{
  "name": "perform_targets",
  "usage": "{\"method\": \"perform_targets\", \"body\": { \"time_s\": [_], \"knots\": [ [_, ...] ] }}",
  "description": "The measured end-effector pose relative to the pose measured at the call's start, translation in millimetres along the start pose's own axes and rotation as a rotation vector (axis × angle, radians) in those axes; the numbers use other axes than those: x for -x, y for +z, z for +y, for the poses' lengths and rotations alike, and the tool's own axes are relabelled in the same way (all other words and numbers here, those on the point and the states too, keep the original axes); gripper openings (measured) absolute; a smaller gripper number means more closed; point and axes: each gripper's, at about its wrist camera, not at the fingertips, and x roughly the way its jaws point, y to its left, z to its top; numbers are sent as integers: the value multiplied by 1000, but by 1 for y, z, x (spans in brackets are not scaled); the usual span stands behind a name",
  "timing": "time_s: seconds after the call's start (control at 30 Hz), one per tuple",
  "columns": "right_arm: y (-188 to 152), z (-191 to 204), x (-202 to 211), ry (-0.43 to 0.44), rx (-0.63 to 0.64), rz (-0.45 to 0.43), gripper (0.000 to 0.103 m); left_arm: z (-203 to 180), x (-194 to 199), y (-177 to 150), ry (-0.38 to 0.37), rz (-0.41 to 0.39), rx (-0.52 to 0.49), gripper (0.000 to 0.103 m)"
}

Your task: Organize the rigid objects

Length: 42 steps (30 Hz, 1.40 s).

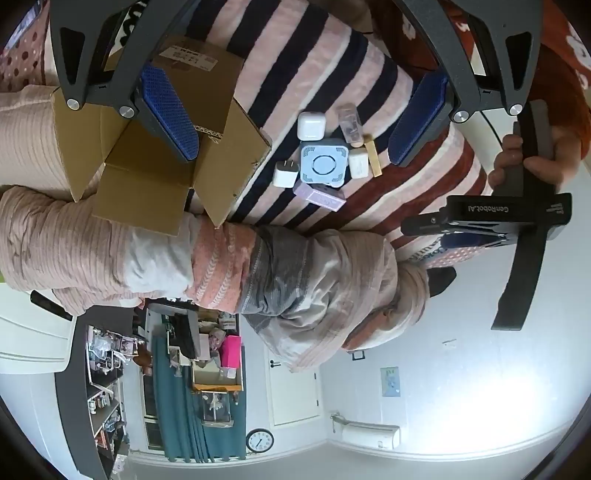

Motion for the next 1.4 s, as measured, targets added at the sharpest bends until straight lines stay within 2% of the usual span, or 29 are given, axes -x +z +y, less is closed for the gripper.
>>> {"method": "perform_targets", "body": {
  "time_s": [0.33,1.4],
  "knots": [
    [-6,-1,-2,11,-11,0,103,1,-2,-2,35,15,-10,103],
    [2,5,2,7,-7,-4,103,2,16,-8,26,0,-8,103]
  ]
}}
